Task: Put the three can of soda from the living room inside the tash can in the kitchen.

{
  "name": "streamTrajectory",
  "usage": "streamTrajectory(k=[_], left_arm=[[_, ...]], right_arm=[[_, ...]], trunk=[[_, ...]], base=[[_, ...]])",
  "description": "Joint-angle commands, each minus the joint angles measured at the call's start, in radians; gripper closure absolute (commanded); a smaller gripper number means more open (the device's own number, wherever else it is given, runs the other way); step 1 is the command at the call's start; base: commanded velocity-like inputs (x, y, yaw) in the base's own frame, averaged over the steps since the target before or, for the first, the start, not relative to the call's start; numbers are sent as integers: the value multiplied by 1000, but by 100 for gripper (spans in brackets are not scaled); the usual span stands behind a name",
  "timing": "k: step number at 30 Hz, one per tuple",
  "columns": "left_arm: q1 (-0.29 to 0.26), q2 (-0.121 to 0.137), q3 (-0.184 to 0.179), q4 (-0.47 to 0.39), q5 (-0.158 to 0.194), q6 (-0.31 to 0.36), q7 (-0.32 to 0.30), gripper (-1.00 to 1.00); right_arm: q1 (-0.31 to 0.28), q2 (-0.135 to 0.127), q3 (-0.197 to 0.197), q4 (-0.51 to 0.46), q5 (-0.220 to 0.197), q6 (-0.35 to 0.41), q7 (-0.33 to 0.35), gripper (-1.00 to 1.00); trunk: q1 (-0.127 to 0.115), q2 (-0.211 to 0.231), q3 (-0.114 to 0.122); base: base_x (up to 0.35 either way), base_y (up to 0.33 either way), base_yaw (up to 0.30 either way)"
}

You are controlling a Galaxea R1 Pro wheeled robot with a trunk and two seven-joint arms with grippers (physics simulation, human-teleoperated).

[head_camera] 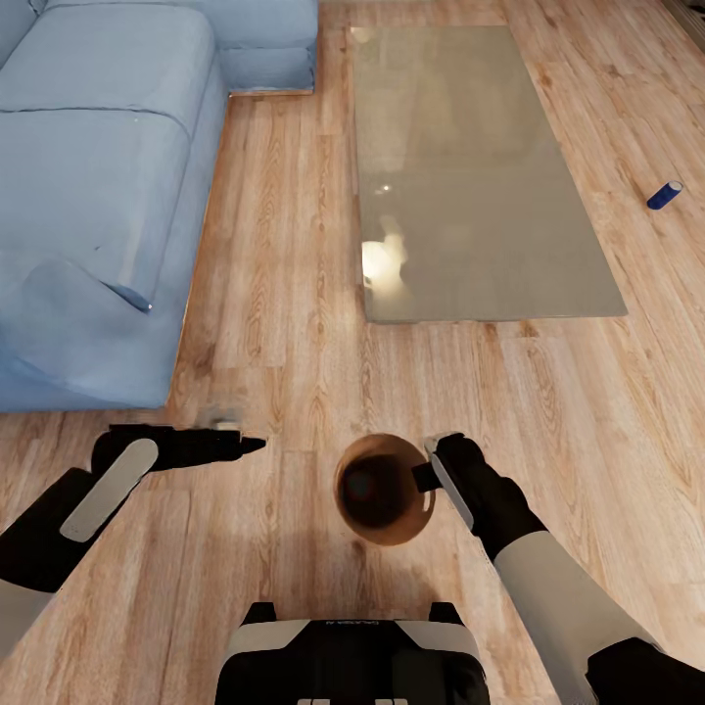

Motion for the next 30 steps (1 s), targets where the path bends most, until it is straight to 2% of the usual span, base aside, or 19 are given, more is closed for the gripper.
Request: streamTrajectory(k=[1,2,3,4,6,7,10,12,14,15,18,19,20,22,23,24,26,27,30], left_arm=[[23,0,2,1,-20,-31,-1,-100],[57,1,4,5,-62,-81,-3,-100],[70,0,4,7,-83,-104,-6,-100],[94,0,5,13,-122,-145,-17,-100],[125,-2,5,23,-167,-195,-47,-100],[125,-2,5,23,-167,-195,-47,-100],[170,-4,4,53,-213,-264,-90,-100],[189,-4,1,81,-240,-329,-104,-100],[202,-5,-1,114,-268,-405,-115,-100],[208,-5,-2,136,-276,-433,-118,-100],[218,-6,-3,179,-281,-490,-123,-100],[222,-6,-4,203,-284,-537,-134,-100],[226,-7,-4,221,-285,-580,-151,-100],[235,-7,-4,234,-286,-612,-169,-100],[250,-7,-4,244,-287,-633,-185,-100],[266,-7,-4,251,-287,-648,-195,-100],[279,-7,-3,255,-288,-659,-201,-100],[287,-7,-4,258,-288,-672,-205,-100],[307,-7,-3,262,-290,-711,-211,-100]], right_arm=[[0,-5,-1,0,-22,0,8,100],[0,-13,-3,-1,-23,0,11,100],[0,-16,-4,-1,-24,0,12,100],[0,-24,-6,-2,-25,0,13,100],[0,-41,-7,-3,-28,0,15,100],[0,-41,-7,-3,-28,0,15,100],[0,-71,-9,-10,-31,0,18,100],[0,-96,-10,-13,-32,0,37,100],[1,-133,-10,-18,-29,0,92,100],[2,-151,-10,-24,-29,0,112,100],[3,-171,-9,-42,-29,0,131,100],[5,-179,-9,-60,-28,0,138,100],[7,-185,-10,-83,-28,0,143,100],[10,-189,-18,-108,-29,0,149,100],[19,-191,-37,-132,-29,0,156,100],[39,-192,-60,-160,-29,0,163,100],[69,-193,-81,-198,-29,0,168,100],[109,-194,-101,-246,-29,-6,171,100],[259,-193,-162,-412,-29,-85,174,100]], trunk=[[0,0,0],[0,0,0],[0,0,0],[0,0,0],[0,0,0],[0,0,0],[0,0,0],[0,0,0],[0,0,0],[0,0,0],[0,0,0],[0,0,0],[0,0,0],[0,0,0],[0,0,0],[0,0,0],[0,0,0],[0,0,0],[0,0,0]], base=[[0,0,0],[0,0,0],[0,0,0],[0,0,0],[0,0,0],[0,0,0],[0,0,0],[0,0,0],[0,0,0],[0,0,0],[0,0,0],[0,0,0],[0,0,0],[0,0,0],[0,0,0],[0,0,0],[0,0,0],[0,0,0],[0,0,0]])
